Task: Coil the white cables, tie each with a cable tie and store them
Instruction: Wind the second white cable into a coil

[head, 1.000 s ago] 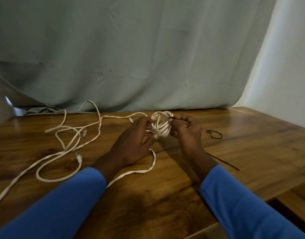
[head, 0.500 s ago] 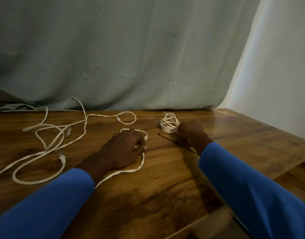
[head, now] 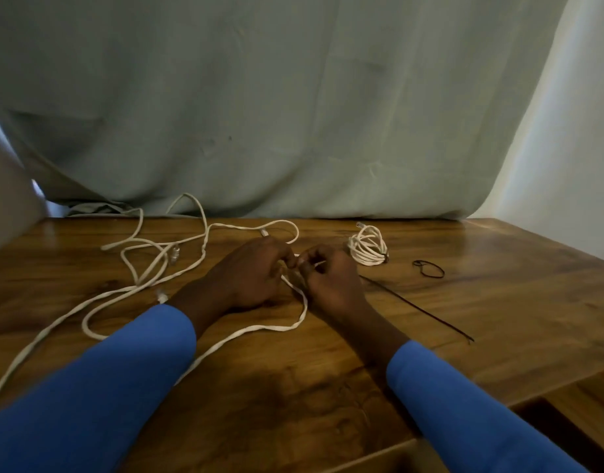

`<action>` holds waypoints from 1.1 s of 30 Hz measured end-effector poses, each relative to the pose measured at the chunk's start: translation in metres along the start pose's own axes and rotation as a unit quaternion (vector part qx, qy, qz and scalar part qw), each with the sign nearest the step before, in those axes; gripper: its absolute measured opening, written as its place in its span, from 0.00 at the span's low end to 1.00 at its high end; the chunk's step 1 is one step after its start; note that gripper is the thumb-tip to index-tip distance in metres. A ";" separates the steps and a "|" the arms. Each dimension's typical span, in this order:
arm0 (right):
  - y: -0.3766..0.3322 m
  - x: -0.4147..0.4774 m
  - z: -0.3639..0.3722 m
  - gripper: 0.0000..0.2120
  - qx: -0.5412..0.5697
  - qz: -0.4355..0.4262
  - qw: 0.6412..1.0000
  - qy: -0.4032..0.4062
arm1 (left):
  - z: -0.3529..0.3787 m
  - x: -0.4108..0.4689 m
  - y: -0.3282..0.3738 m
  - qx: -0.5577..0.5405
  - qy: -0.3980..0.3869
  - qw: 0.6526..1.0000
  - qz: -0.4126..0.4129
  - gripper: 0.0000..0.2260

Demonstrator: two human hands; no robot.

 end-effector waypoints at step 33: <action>-0.008 -0.009 -0.005 0.16 0.466 0.217 0.844 -0.155 | -0.062 -0.012 0.006 -0.142 0.368 0.916 0.077 0.08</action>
Point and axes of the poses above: each hand's wrist, its own x-axis towards the middle knuckle, its own z-axis out of the palm, y = z × x, the point moved 4 cm from there along x, towards the middle knuckle, and after that the axes turned 4 degrees about -z, right-handed, at the moved point
